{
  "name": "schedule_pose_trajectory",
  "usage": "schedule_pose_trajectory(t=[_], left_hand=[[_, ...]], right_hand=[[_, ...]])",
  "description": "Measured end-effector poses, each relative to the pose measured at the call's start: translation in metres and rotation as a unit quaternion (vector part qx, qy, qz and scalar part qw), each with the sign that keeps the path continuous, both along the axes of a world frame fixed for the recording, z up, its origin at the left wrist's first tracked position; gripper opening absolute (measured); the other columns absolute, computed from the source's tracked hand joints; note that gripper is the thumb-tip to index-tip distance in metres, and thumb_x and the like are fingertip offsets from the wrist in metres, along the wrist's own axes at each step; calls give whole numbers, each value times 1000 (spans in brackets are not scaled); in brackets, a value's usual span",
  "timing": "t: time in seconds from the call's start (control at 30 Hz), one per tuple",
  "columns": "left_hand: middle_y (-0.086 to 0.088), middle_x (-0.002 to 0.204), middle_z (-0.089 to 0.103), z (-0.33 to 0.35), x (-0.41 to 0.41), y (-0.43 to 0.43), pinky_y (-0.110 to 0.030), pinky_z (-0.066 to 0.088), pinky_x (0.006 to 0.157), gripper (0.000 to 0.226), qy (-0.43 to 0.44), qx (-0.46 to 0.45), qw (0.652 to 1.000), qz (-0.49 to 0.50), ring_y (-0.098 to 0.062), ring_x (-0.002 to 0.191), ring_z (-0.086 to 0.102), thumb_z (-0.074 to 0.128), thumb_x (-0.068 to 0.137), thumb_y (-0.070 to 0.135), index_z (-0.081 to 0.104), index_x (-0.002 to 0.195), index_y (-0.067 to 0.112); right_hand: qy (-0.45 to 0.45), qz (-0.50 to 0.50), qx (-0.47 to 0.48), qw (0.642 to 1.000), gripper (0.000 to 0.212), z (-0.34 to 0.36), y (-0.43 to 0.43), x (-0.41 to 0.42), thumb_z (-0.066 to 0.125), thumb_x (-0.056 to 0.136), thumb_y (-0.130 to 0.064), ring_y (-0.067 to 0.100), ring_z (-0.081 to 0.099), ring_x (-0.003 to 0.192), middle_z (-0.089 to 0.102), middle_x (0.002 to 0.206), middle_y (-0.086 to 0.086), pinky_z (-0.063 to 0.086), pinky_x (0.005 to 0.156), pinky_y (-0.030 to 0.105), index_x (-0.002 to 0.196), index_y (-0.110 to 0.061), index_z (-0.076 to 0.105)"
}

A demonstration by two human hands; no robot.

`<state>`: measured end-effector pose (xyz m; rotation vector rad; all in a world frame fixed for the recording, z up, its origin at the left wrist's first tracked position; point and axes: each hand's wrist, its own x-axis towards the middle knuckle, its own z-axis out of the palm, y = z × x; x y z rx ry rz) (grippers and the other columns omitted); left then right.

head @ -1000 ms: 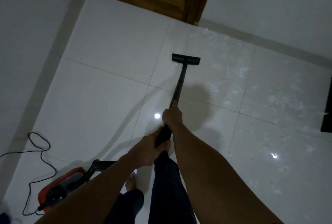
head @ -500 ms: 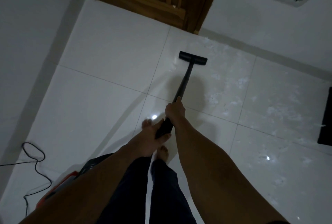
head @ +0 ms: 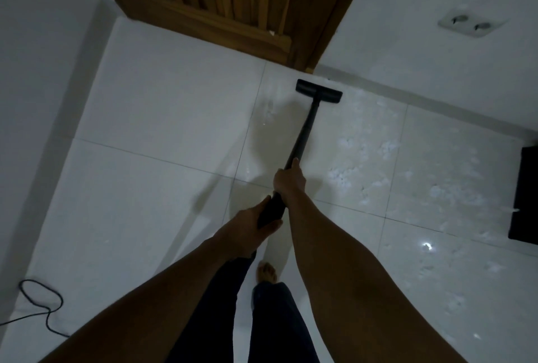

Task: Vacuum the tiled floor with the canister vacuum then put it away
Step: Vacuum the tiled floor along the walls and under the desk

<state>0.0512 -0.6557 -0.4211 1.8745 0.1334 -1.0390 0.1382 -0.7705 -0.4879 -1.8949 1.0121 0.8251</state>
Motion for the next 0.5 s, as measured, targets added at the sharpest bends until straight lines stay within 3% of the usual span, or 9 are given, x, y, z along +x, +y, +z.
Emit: schedule_pose_trajectory(t=[0.07, 0.13, 0.23, 0.37, 0.5], left_hand=[[7, 83, 63, -2, 15, 0, -15, 42, 57, 58, 6, 6, 1000, -8, 2, 59, 58, 52, 100, 42, 33, 153, 29], [8, 81, 63, 0, 28, -1, -14, 41, 55, 54, 5, -2, 1000, -17, 3, 54, 57, 51, 101, 41, 35, 152, 28], [8, 76, 62, 5, 36, 1, -10, 39, 48, 55, 4, -7, 1000, -22, 6, 46, 56, 50, 102, 40, 33, 153, 29], [7, 69, 59, 13, 41, 11, -12, 41, 45, 56, 8, -20, 999, -28, 5, 42, 55, 50, 102, 38, 31, 153, 26], [5, 66, 59, 14, 44, 15, -16, 45, 48, 53, 9, -23, 999, -35, 2, 41, 54, 51, 102, 37, 34, 151, 27]], right_hand=[[-4, 14, -10, 1000, 67, -1, 0, 15, 42, 100, -15, 27, 62, 98, 52, 141, 16, 45, 70, 28, 159, -28, 13], [-4, 23, -19, 1000, 67, -1, 0, 27, 41, 100, -14, 27, 62, 101, 52, 140, 17, 44, 71, 28, 159, -27, 12], [5, 10, -22, 1000, 68, 4, 4, 34, 42, 99, -13, 22, 59, 86, 54, 137, 17, 45, 67, 29, 159, -28, 12], [16, -19, -29, 999, 68, 7, 8, 36, 42, 101, -15, 14, 53, 63, 58, 129, 15, 42, 48, 25, 159, -30, 11], [18, -42, -28, 999, 68, 9, 9, 35, 42, 100, -16, 18, 58, 68, 58, 130, 16, 48, 55, 29, 159, -31, 11]])
